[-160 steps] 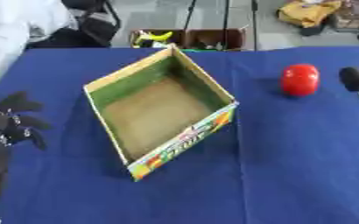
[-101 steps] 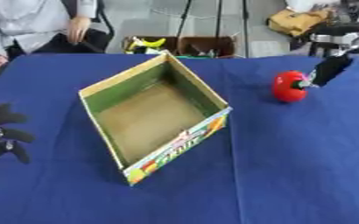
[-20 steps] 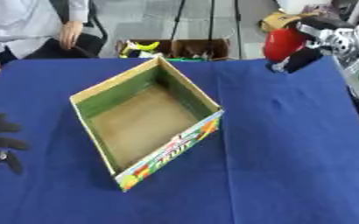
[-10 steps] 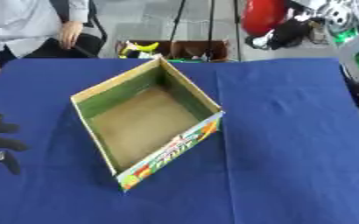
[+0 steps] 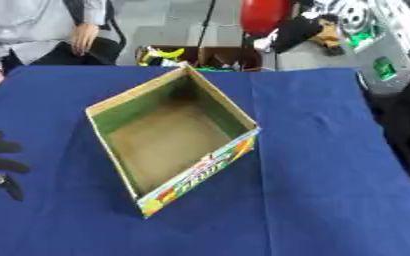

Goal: Pick up objects on the table and place them in the box.

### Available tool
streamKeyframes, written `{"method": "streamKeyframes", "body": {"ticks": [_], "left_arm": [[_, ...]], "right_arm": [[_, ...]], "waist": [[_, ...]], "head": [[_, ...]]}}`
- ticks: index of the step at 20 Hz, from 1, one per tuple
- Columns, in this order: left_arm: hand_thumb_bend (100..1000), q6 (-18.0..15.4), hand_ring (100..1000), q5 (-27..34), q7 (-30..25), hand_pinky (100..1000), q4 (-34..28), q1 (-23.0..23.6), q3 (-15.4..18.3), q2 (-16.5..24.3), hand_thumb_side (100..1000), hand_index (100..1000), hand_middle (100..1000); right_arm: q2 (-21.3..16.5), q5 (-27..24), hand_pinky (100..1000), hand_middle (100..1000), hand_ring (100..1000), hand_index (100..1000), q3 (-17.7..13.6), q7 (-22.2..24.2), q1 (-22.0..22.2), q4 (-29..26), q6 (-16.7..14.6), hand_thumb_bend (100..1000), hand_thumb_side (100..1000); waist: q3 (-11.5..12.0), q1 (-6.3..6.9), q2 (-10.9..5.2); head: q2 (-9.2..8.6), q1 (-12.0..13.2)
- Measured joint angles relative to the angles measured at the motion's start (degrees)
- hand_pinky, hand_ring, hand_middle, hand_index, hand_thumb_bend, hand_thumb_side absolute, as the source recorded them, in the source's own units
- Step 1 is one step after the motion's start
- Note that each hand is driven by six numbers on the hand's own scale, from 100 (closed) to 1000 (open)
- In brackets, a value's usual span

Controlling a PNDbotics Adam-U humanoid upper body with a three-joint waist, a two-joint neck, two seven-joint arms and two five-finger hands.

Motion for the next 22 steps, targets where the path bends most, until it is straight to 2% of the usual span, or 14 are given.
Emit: {"method": "streamKeyframes", "body": {"ticks": [14,22], "left_arm": [[100,-0.1,590,0.5,-0.4,350,0.0,-0.6,-0.5,0.0,994,862,680],[100,0.1,590,0.6,-0.5,350,-0.1,-0.8,-0.5,0.0,994,862,678]], "right_arm": [[9.1,1.3,372,616,537,653,2.6,0.4,1.2,2.6,-0.2,100,331],[12.0,2.9,371,618,541,651,3.8,0.7,2.6,6.3,-0.5,100,342]], "waist": [[1.8,-0.43,0.15],[2.2,-0.71,0.59]], "head": [[-0.08,-1.5],[-0.10,-1.7]]}}
